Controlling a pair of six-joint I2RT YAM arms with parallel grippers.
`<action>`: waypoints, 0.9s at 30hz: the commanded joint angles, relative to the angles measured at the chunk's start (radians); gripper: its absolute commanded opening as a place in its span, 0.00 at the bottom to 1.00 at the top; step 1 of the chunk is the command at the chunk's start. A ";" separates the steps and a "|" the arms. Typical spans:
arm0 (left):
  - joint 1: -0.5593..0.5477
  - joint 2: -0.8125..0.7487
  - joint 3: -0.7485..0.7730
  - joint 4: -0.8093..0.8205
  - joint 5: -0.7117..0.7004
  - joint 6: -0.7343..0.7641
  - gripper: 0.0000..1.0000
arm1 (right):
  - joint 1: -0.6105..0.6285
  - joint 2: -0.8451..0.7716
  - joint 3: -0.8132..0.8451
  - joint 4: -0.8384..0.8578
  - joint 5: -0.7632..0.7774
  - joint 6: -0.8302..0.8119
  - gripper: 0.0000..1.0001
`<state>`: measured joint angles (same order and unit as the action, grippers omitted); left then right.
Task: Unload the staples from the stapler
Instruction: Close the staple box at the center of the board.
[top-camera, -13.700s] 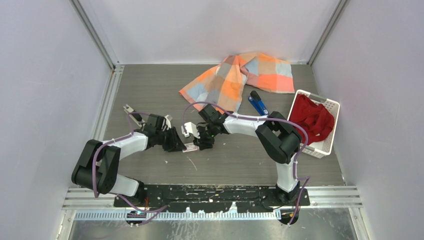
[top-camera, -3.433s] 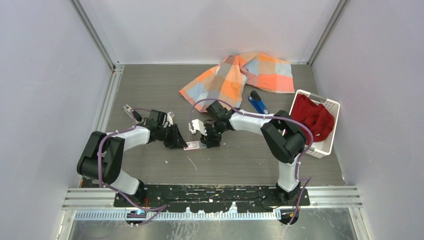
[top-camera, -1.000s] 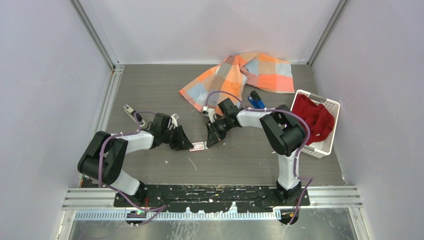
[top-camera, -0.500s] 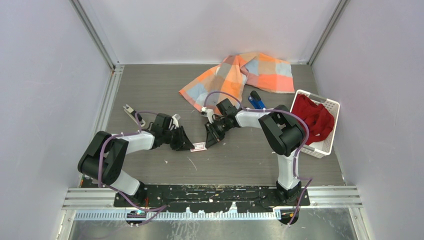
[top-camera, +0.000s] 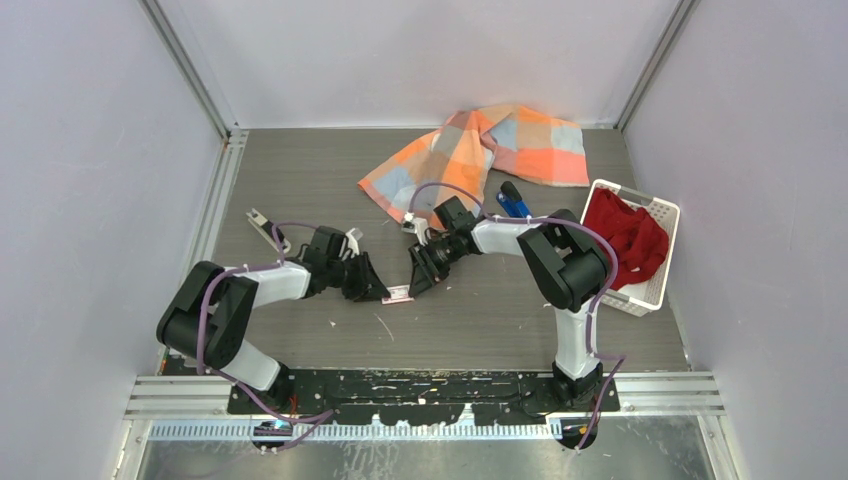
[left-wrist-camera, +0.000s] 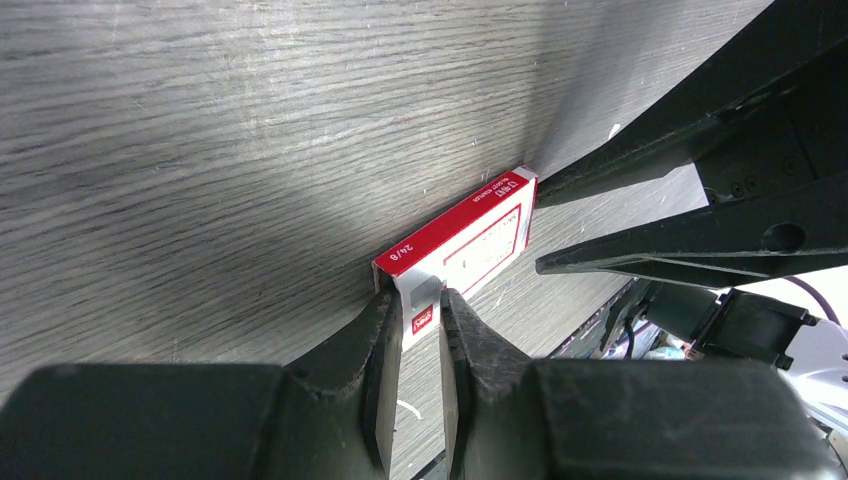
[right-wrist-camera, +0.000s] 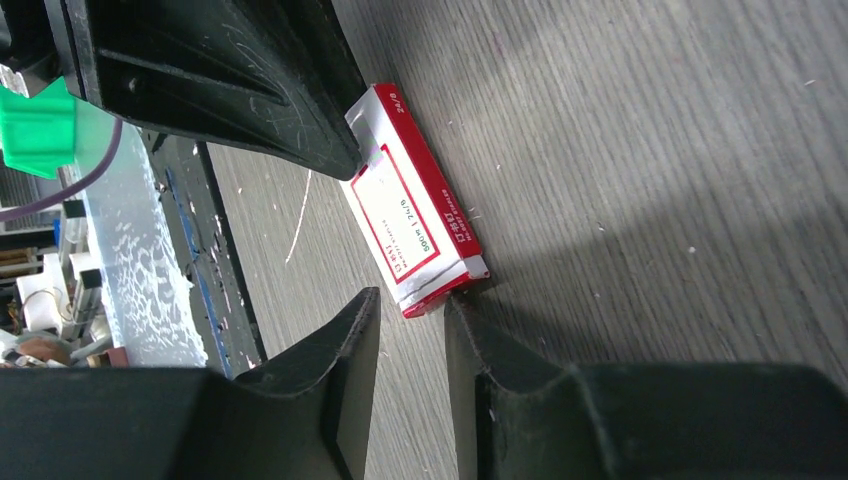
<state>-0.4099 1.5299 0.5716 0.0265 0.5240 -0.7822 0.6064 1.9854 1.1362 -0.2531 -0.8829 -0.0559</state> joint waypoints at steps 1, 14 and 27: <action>-0.010 0.024 0.018 -0.018 -0.030 0.018 0.22 | -0.002 0.003 0.012 0.056 -0.041 0.030 0.36; -0.018 0.051 0.013 0.020 -0.015 0.000 0.23 | -0.002 0.032 -0.006 0.141 -0.128 0.117 0.36; -0.011 0.022 0.012 -0.045 -0.055 0.024 0.24 | -0.053 0.009 0.008 0.041 0.036 0.053 0.35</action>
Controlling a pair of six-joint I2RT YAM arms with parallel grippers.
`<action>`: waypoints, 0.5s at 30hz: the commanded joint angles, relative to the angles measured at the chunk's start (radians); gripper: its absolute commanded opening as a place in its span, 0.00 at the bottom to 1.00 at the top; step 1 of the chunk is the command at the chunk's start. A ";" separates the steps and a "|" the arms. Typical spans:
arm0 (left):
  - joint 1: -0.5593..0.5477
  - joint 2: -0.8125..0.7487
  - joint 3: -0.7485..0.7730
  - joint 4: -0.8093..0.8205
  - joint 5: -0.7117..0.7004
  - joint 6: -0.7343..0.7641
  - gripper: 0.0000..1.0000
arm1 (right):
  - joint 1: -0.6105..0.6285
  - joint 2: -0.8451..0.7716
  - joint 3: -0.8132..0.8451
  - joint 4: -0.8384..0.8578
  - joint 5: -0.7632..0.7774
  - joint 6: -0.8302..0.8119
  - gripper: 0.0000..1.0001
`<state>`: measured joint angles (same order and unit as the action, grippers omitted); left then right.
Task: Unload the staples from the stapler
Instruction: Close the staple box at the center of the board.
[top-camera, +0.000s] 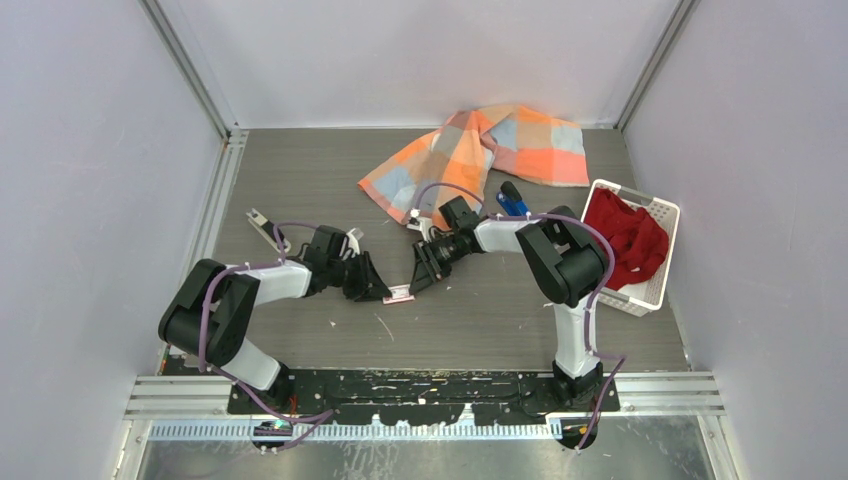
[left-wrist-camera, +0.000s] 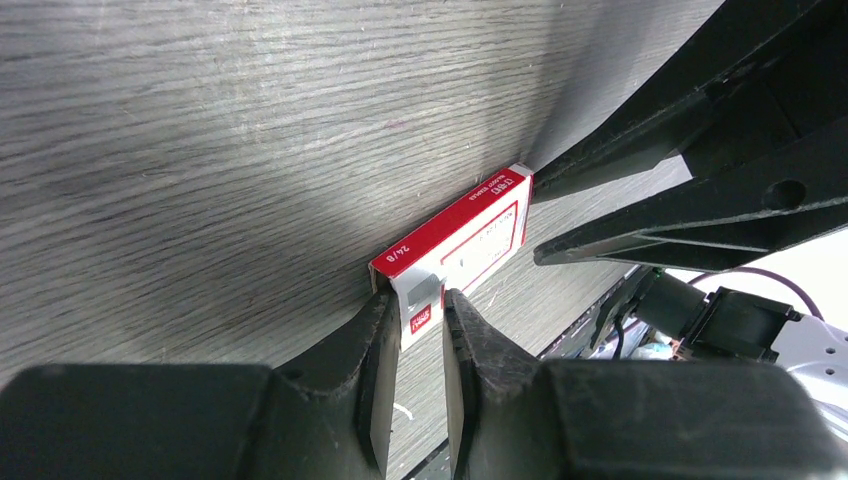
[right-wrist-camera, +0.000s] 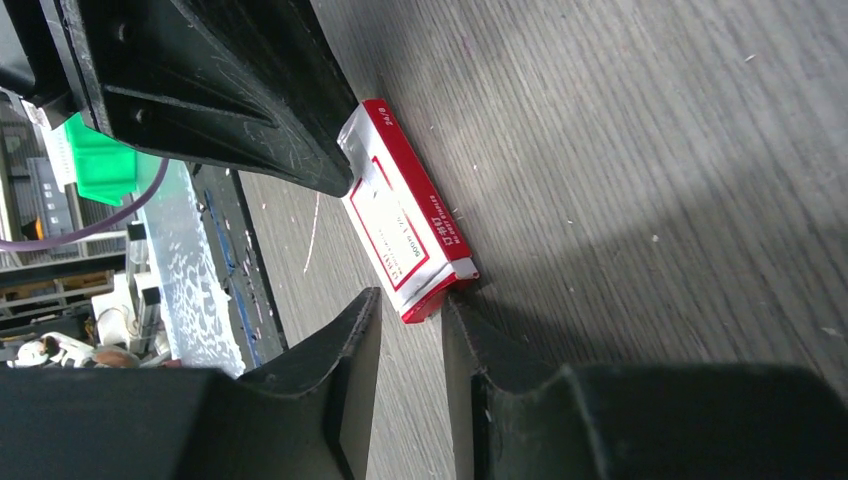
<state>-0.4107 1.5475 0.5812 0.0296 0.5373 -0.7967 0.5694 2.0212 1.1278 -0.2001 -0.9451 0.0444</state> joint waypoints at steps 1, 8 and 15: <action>-0.010 0.002 0.003 -0.059 -0.079 0.044 0.24 | -0.017 -0.031 0.016 -0.018 0.111 -0.054 0.33; -0.010 0.002 -0.001 -0.063 -0.088 0.047 0.23 | -0.004 -0.013 0.020 -0.023 0.127 -0.061 0.25; -0.011 0.021 -0.008 -0.037 -0.072 0.039 0.22 | 0.013 0.003 0.024 -0.023 0.129 -0.057 0.20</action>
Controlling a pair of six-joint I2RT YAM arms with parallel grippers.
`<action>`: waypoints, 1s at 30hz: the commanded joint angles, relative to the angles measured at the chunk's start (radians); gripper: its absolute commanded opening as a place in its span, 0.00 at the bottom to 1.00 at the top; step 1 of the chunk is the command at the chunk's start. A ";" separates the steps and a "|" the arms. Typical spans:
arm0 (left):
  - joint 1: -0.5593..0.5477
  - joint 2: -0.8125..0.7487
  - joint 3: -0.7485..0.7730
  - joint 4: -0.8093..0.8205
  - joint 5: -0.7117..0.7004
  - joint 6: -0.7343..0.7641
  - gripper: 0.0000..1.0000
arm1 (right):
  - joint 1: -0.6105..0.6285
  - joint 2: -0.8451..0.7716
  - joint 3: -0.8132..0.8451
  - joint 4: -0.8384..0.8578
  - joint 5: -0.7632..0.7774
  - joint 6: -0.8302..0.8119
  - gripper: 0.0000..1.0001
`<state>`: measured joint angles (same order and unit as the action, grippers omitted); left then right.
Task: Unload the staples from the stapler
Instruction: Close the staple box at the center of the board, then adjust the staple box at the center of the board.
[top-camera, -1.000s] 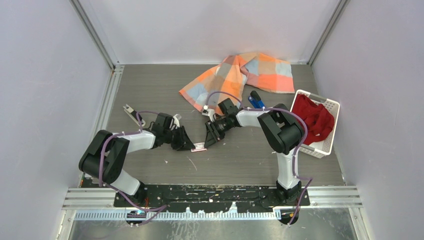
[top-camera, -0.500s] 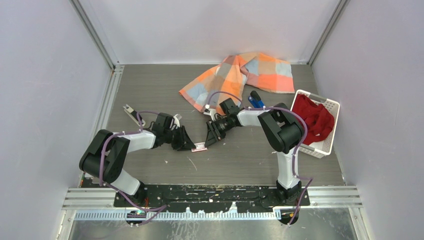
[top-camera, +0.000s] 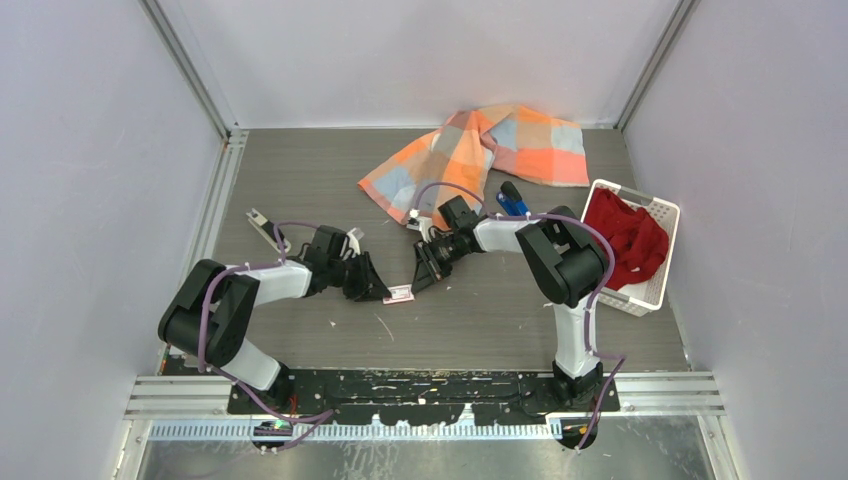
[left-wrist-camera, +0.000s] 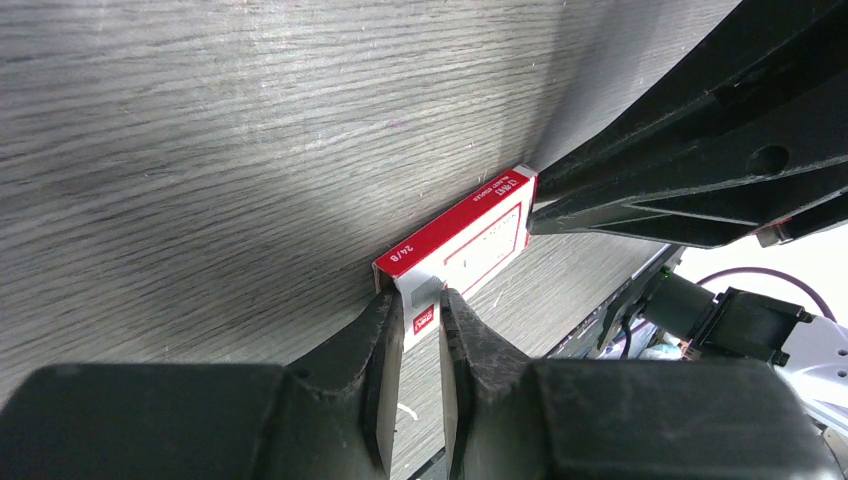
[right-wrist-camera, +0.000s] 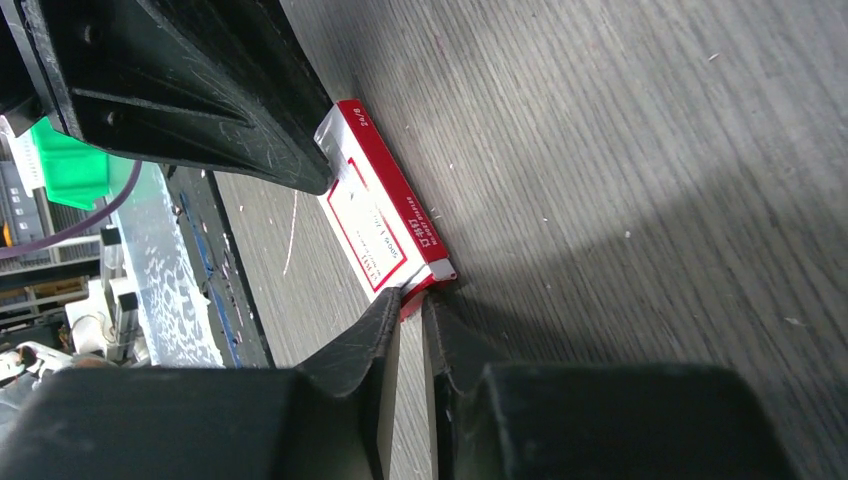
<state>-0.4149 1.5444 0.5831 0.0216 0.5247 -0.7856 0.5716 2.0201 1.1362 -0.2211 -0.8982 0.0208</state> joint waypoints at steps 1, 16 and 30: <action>-0.007 0.025 -0.011 -0.026 -0.058 0.027 0.22 | 0.012 0.005 0.015 0.002 0.077 -0.029 0.19; -0.015 0.044 -0.018 0.001 -0.054 0.016 0.22 | 0.020 0.020 -0.006 0.092 -0.061 0.057 0.21; -0.013 -0.032 0.012 -0.100 -0.097 0.049 0.26 | -0.033 -0.038 0.012 -0.019 0.069 -0.040 0.26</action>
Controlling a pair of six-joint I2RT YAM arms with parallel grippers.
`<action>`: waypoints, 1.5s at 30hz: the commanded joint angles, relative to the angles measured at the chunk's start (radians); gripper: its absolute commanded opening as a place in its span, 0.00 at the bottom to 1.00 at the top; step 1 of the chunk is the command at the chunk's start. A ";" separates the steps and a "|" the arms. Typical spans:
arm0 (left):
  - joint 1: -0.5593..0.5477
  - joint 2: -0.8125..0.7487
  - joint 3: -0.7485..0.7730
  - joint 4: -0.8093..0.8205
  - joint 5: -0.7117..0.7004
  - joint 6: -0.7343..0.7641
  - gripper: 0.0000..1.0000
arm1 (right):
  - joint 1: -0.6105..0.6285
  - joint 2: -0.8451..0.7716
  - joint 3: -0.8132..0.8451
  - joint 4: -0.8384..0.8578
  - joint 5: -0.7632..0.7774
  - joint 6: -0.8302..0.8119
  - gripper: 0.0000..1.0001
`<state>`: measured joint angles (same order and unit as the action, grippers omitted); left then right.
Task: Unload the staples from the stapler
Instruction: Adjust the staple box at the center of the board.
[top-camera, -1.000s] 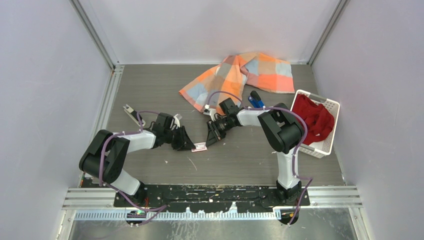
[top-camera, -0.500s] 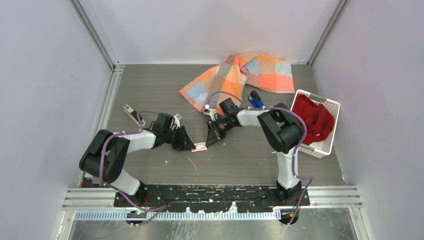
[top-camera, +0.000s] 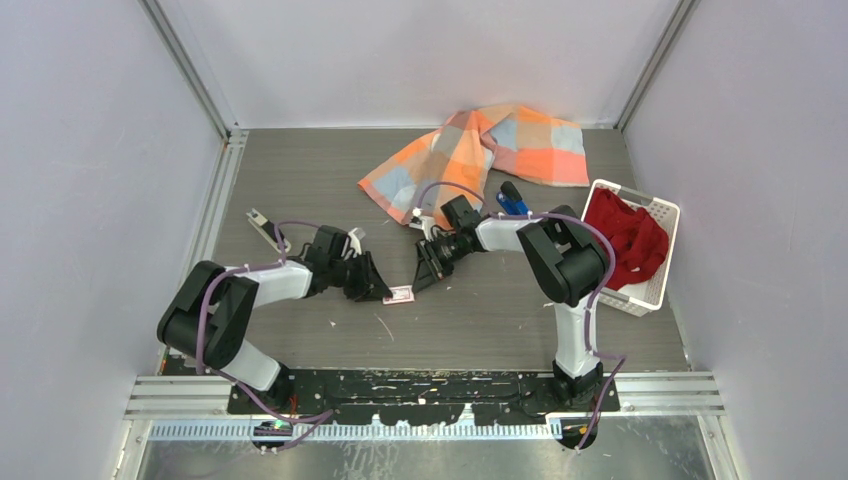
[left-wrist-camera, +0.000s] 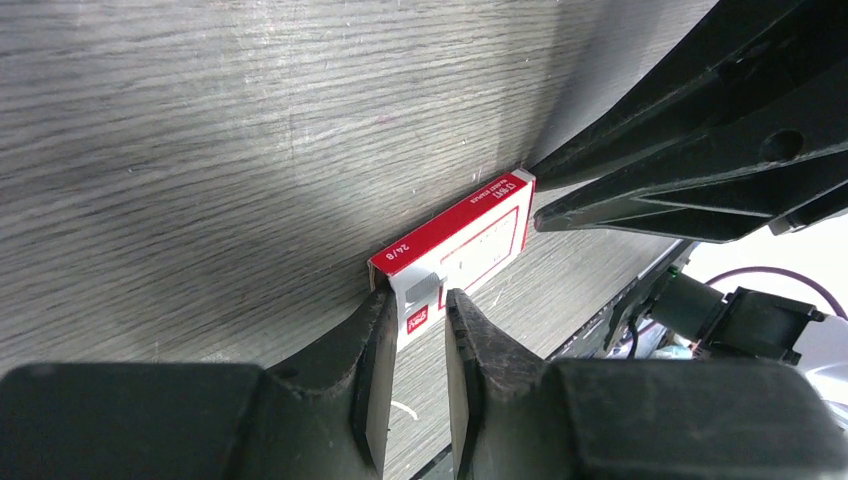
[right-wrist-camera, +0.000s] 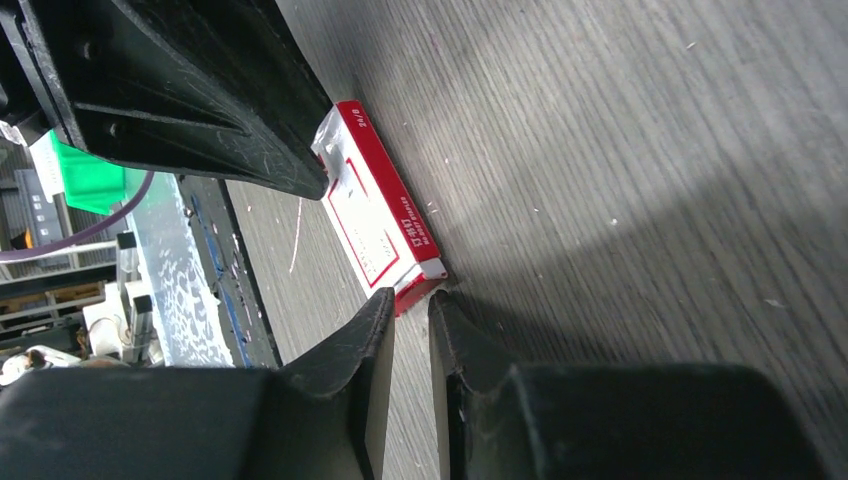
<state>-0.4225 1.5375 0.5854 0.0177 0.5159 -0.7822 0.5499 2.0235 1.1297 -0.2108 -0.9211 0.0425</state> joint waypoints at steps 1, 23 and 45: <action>-0.006 -0.033 0.010 -0.107 -0.093 0.049 0.27 | -0.011 -0.042 0.020 -0.035 0.094 -0.068 0.26; 0.025 -0.137 -0.052 -0.057 -0.053 -0.008 0.34 | 0.051 -0.014 0.005 -0.019 0.052 -0.041 0.26; 0.196 -0.288 -0.210 0.113 0.150 -0.142 0.29 | 0.051 -0.016 0.001 -0.005 0.014 -0.037 0.26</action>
<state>-0.2455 1.3155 0.3611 0.1665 0.6498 -0.9432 0.5964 2.0155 1.1351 -0.2295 -0.9131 0.0105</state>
